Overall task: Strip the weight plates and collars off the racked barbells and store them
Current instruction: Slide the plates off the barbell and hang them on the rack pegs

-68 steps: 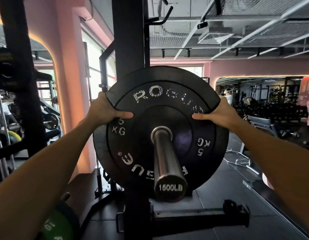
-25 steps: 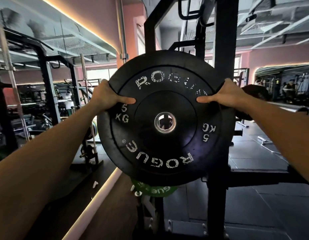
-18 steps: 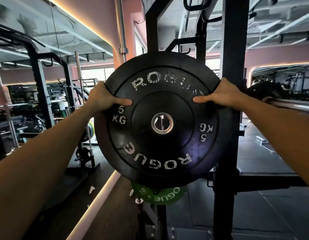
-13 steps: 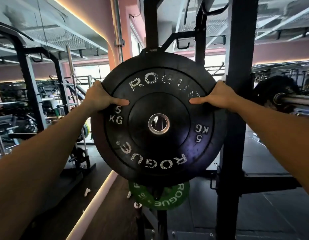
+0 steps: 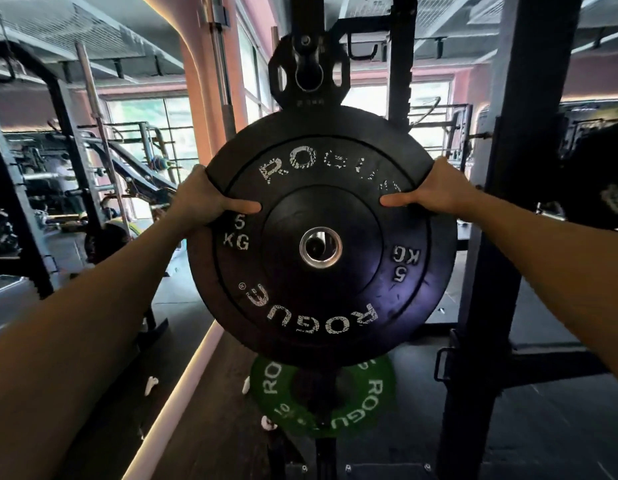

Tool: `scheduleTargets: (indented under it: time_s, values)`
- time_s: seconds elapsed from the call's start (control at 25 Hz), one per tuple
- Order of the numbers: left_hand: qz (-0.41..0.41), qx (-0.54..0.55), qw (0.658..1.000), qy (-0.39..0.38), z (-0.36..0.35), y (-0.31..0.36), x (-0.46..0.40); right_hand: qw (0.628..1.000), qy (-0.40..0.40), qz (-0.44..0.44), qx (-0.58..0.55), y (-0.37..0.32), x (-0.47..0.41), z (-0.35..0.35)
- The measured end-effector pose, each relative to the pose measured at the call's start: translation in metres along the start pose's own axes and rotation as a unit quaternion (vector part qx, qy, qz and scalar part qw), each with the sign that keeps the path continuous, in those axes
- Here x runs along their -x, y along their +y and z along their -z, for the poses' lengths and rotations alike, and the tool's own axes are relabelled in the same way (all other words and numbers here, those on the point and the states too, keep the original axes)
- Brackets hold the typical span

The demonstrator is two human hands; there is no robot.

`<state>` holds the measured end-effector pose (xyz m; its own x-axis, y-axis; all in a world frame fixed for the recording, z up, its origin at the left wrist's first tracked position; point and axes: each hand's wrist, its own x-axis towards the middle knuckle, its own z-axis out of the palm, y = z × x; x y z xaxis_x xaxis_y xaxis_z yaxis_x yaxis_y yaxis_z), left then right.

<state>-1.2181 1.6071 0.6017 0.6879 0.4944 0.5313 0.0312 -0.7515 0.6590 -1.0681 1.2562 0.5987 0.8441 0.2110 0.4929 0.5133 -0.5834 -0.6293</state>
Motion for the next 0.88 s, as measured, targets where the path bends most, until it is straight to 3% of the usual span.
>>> scheduleTargets:
  time_s: [0.16, 0.56, 0.88]
  values:
    - [-0.003, -0.016, 1.0, -0.017, -0.05, -0.071, -0.072, 1.0, -0.001, -0.002, 0.0, 0.014, -0.026, -0.041]
    - [-0.017, 0.039, 0.999, 0.012, -0.112, -0.084, -0.122, 0.998, 0.043, -0.038, -0.023, 0.053, -0.109, -0.106]
    - [-0.026, 0.053, 0.998, 0.008, -0.161, -0.105, -0.185, 0.999, 0.049, -0.017, 0.002, 0.074, -0.178, -0.141]
